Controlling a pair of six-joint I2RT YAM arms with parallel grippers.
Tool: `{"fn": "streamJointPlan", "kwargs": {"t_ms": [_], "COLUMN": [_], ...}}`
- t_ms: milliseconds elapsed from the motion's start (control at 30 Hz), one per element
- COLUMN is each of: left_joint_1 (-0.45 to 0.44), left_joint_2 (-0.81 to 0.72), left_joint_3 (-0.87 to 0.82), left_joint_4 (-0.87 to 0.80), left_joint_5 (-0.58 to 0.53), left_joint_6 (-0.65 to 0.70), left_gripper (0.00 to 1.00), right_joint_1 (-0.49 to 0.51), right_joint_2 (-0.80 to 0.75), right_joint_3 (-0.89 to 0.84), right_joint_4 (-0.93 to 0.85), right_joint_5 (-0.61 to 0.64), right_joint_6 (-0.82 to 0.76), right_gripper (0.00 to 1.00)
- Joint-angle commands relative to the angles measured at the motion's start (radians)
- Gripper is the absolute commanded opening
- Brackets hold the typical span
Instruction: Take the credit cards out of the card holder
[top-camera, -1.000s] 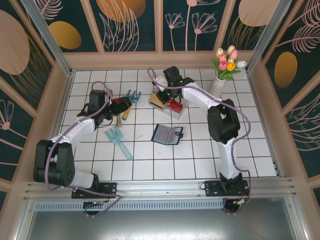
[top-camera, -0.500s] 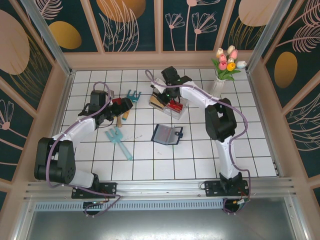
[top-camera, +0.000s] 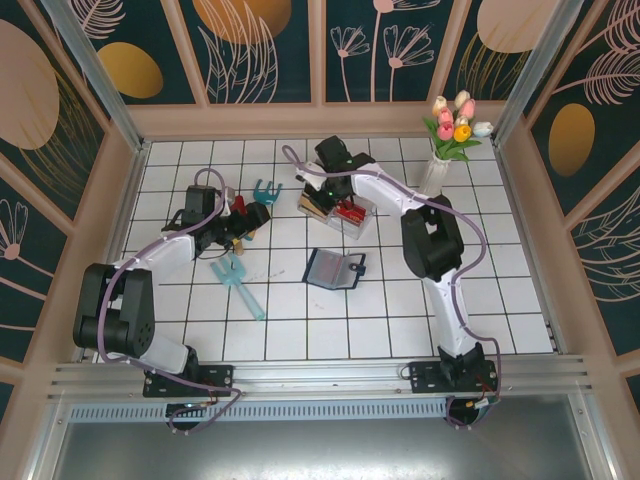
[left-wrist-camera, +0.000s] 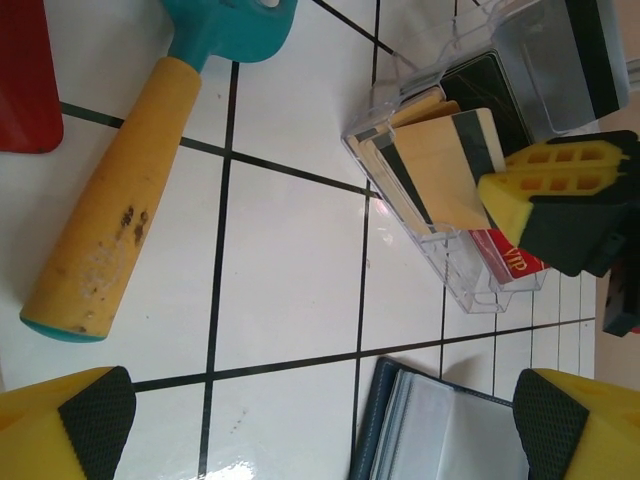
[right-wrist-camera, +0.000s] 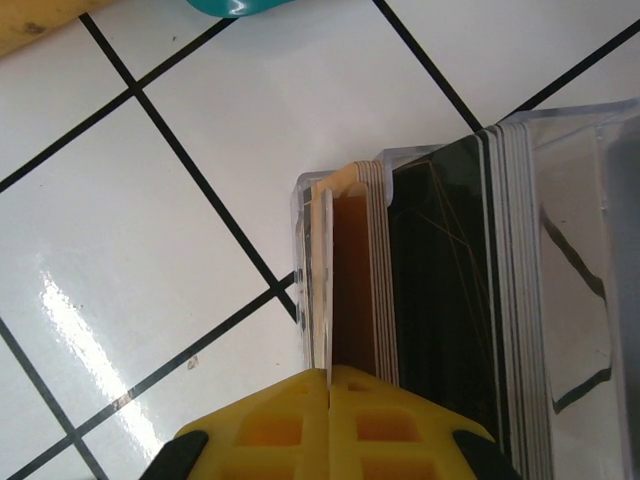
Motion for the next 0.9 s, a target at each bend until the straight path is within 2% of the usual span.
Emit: {"fn": "streamJointPlan", "kwargs": {"t_ms": [0,400,733,867], "left_joint_1": [0.003,0.003,0.003,0.003], "left_joint_2": [0.01,0.013,0.007,0.007], "left_joint_3": [-0.008,-0.011,-0.008,-0.014], "left_joint_4": [0.028,0.035,0.037,0.04], "left_joint_5": [0.029,0.042,0.045,0.045], "left_joint_6": [-0.004,-0.008,-0.01,-0.01], "left_gripper": [0.99,0.98,0.99,0.98], "right_joint_1": [0.008,0.015,0.013,0.012], "right_joint_2": [0.036,0.038,-0.045,-0.056], "right_joint_3": [0.039,0.054,0.055,0.038], "right_joint_4": [-0.029,-0.008,0.003,0.017], "right_joint_5": [0.067,0.08,0.027,0.043], "right_joint_6": [-0.034,0.024,0.097,0.12], "right_gripper": [0.0,0.16,0.22,0.22]}}
